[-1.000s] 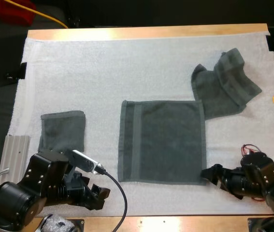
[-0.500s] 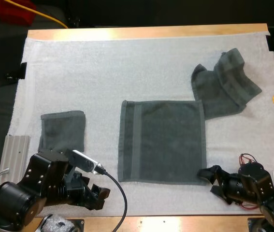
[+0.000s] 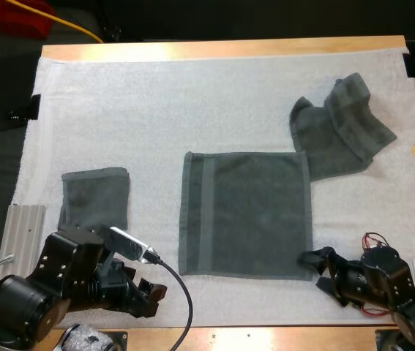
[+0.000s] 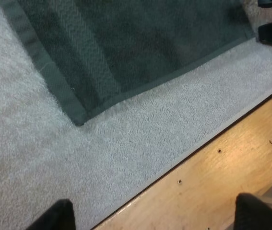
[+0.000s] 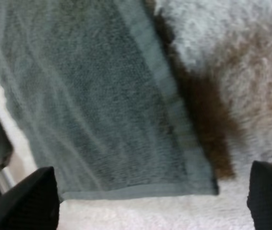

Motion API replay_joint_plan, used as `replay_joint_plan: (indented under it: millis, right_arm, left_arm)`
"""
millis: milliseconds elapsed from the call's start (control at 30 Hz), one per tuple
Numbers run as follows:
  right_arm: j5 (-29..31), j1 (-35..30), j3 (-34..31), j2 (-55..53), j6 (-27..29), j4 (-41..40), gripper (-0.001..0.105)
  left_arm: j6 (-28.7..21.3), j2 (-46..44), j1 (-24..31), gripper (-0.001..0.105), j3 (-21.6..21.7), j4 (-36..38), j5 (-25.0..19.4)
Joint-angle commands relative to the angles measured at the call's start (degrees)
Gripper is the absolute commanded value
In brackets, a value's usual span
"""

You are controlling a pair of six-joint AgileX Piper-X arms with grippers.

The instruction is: Pick towel from pile, fold and stack

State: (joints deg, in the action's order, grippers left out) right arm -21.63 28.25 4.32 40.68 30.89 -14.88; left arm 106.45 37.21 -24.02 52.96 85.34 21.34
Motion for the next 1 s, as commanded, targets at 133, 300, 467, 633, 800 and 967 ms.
replay_joint_plan:
  millis: [133, 300, 467, 633, 800, 967]
  right_arm:
    - [-3.69, -0.06, 0.01, 3.82, 0.63, 7.04, 0.078]
    - [-5.54, -0.06, 0.01, 7.22, 0.51, 9.91, 0.078]
    - [-5.61, -0.06, 0.01, 8.21, 0.51, 9.83, 0.075]
    - [-5.32, -0.06, 0.01, 8.21, 0.51, 9.59, 0.051]
    - [-3.98, -0.06, 0.01, 8.21, 0.51, 9.56, 0.024]
    - [-3.86, -0.06, 0.01, 8.21, 0.51, 9.56, 0.0]
  left_arm:
    - [0.43, -0.19, -0.27, 0.065, 0.02, -0.31, 0.38]
    - [0.43, -0.19, -0.27, 0.065, 0.02, -0.31, 0.38]
    - [0.43, -0.19, -0.27, 0.065, 0.02, -0.31, 0.38]
    - [0.43, -0.19, -0.27, 0.065, 0.02, -0.31, 0.38]
    - [-0.04, -0.19, -0.27, 0.065, 0.02, -0.78, 0.38]
    - [0.33, 0.25, -0.27, 0.065, 0.02, -6.96, 0.38]
